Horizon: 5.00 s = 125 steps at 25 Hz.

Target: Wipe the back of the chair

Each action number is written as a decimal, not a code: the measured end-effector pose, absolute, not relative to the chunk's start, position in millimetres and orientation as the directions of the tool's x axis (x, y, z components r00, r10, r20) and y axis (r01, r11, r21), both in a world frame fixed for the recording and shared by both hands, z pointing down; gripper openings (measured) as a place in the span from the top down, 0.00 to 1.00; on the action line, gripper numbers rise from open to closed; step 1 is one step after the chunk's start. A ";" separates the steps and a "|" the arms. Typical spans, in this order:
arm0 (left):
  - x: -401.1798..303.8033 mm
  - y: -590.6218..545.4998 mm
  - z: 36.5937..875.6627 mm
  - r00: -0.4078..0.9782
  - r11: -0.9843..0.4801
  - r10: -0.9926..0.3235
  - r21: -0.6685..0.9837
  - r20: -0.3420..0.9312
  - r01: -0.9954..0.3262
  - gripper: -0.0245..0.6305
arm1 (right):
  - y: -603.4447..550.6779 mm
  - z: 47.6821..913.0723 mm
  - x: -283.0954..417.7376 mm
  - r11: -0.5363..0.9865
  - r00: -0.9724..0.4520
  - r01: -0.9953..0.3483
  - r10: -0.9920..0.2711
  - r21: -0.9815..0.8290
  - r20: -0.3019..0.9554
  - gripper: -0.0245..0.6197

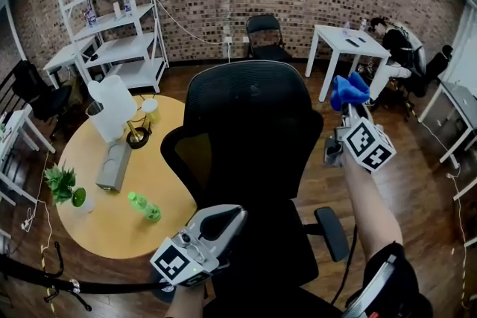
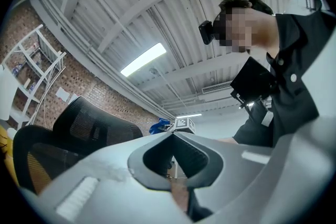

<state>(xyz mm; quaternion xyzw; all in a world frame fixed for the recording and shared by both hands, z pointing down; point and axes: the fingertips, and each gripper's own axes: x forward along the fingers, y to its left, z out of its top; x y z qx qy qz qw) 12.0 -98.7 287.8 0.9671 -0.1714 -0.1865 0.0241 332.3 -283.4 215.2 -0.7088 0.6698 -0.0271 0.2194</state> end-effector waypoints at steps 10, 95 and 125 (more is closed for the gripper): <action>-16.1 -88.9 287.0 0.843 -0.915 -0.403 0.124 -0.358 -0.385 0.96 | -325.9 262.9 203.9 0.144 -0.132 -0.986 -0.982 -0.087 -0.134 0.88; 66.3 -92.5 329.3 0.918 -0.943 -0.321 0.170 -0.234 -0.286 0.96 | -295.5 446.8 421.8 -0.211 0.174 -0.854 -0.977 -0.476 0.122 0.88; -80.0 -52.7 325.0 0.701 -0.736 -0.676 0.179 -0.226 -0.653 0.96 | -324.3 491.8 -53.9 0.572 -0.646 -0.757 -0.729 -0.316 0.226 0.88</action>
